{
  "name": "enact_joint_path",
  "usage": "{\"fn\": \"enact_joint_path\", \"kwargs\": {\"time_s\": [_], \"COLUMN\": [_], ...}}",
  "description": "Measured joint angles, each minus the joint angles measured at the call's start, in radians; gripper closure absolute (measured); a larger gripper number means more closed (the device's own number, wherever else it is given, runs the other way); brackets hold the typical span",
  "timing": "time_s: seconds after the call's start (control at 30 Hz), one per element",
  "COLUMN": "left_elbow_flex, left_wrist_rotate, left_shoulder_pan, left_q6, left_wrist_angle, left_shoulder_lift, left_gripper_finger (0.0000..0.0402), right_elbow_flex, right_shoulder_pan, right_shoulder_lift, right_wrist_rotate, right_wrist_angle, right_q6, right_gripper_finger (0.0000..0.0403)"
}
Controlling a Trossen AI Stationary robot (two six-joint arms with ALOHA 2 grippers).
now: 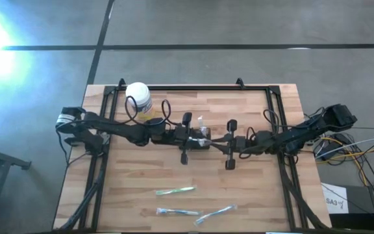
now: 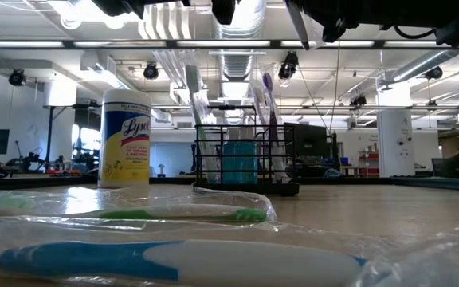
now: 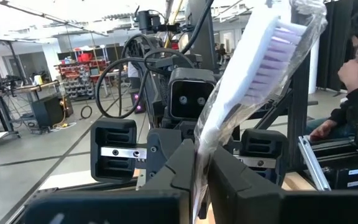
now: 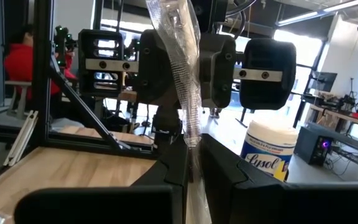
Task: Pick & Place toothbrushing station
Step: Put the purple toothbrush into the black wire organizer
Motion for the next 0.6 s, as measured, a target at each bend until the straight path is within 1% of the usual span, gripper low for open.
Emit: {"fn": "enact_joint_path", "kwargs": {"time_s": [0.1, 0.2, 0.5, 0.6], "left_elbow_flex": [0.000, 0.000, -0.010, -0.013], "left_wrist_rotate": [0.007, 0.008, 0.007, -0.001], "left_shoulder_pan": [0.000, 0.000, -0.001, -0.001], "left_q6": [0.003, 0.014, 0.056, 0.056], "left_wrist_angle": [-0.001, -0.001, -0.065, -0.119], "left_shoulder_lift": [0.000, -0.001, -0.081, -0.115], "left_gripper_finger": [0.0375, 0.0379, 0.0379, 0.0379], "right_elbow_flex": [0.000, 0.000, -0.002, -0.002], "right_shoulder_pan": [0.000, 0.000, 0.000, 0.001], "right_shoulder_lift": [0.000, 0.000, -0.010, -0.042], "right_wrist_rotate": [0.000, 0.000, 0.000, 0.000], "right_wrist_angle": [-0.004, -0.004, -0.034, -0.072], "right_q6": [-0.001, -0.001, -0.010, -0.008], "right_gripper_finger": [0.0379, 0.0366, 0.0274, 0.0253]}}
